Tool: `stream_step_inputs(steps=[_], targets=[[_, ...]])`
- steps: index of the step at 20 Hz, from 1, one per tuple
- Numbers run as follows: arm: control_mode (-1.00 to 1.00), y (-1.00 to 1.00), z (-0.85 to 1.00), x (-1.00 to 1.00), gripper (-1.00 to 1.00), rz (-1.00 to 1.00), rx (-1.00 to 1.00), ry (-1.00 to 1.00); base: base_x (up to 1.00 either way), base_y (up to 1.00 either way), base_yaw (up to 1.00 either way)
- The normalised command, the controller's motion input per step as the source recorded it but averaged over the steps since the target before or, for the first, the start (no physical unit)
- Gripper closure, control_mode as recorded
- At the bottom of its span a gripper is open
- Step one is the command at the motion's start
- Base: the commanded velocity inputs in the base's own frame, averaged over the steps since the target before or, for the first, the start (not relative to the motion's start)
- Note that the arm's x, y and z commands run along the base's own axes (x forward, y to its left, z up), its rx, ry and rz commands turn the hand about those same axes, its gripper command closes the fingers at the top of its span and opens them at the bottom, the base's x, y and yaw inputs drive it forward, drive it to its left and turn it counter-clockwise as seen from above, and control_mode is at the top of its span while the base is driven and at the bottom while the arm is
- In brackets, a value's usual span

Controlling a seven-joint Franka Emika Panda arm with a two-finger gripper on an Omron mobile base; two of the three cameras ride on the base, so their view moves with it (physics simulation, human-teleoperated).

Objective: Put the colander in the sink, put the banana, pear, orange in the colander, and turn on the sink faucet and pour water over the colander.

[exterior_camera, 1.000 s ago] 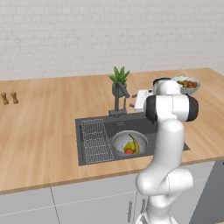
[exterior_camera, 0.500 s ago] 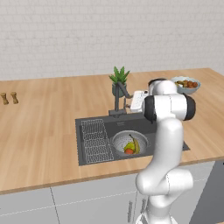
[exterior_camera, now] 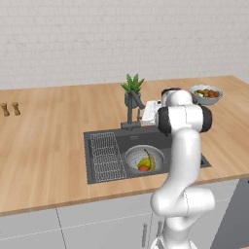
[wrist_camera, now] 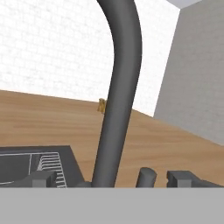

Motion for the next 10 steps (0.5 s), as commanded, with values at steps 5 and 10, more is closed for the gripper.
stream_step_inputs(steps=[5,10], targets=[[-1.0,0.0,-0.07,0.14,-1.0,-0.02,0.0,0.0,0.0,0.0,0.0],[-1.0,0.02,0.0,0.09,-1.0,-0.07,0.0,0.0,0.0,0.0,0.0]])
